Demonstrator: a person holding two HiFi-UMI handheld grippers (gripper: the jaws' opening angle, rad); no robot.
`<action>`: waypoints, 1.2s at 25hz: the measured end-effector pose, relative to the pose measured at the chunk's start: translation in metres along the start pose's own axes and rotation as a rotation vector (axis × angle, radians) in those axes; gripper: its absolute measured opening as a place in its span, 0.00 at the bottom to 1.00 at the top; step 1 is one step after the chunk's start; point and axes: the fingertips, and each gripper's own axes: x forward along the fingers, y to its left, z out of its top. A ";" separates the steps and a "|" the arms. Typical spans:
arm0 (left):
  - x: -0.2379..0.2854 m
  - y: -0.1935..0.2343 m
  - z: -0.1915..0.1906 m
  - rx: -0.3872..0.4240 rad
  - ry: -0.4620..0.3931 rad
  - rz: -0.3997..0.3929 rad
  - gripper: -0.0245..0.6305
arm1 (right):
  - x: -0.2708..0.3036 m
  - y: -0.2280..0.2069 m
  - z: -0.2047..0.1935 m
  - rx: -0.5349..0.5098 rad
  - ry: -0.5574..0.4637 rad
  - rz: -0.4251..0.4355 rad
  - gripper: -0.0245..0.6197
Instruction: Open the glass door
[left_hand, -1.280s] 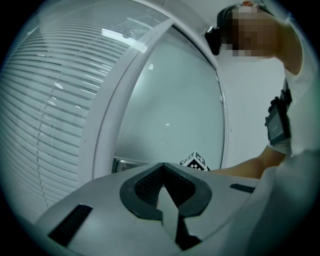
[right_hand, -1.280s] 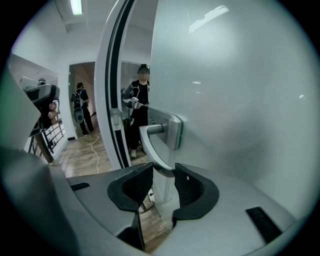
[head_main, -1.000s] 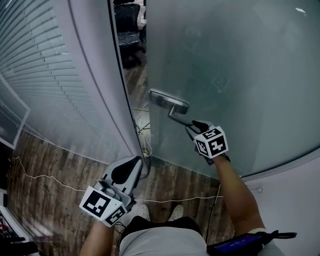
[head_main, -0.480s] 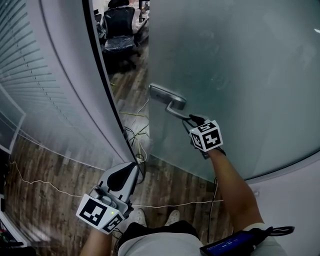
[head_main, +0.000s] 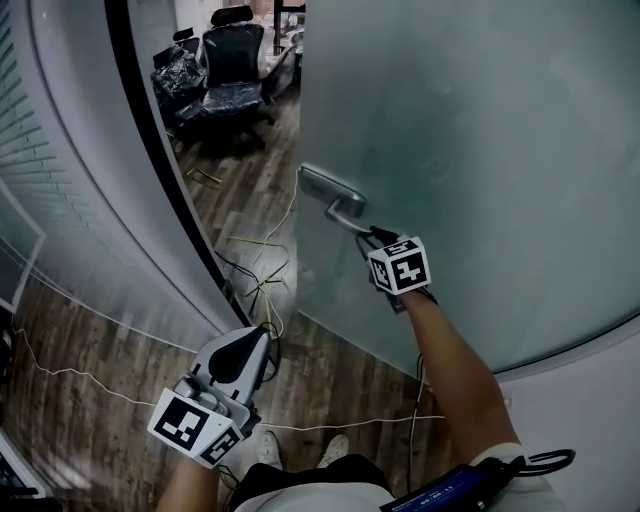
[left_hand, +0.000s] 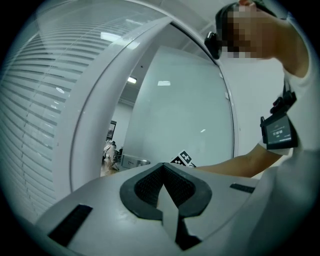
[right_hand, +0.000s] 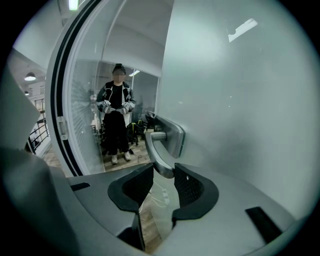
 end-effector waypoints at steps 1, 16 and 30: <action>0.006 0.002 0.001 0.003 -0.004 0.004 0.04 | 0.003 -0.003 0.001 0.003 0.001 0.004 0.25; 0.072 -0.001 -0.008 0.015 -0.005 0.007 0.04 | 0.012 -0.070 0.008 0.071 -0.045 -0.031 0.24; 0.053 -0.010 0.016 0.059 -0.043 -0.079 0.04 | -0.131 -0.002 0.050 0.023 -0.290 -0.089 0.10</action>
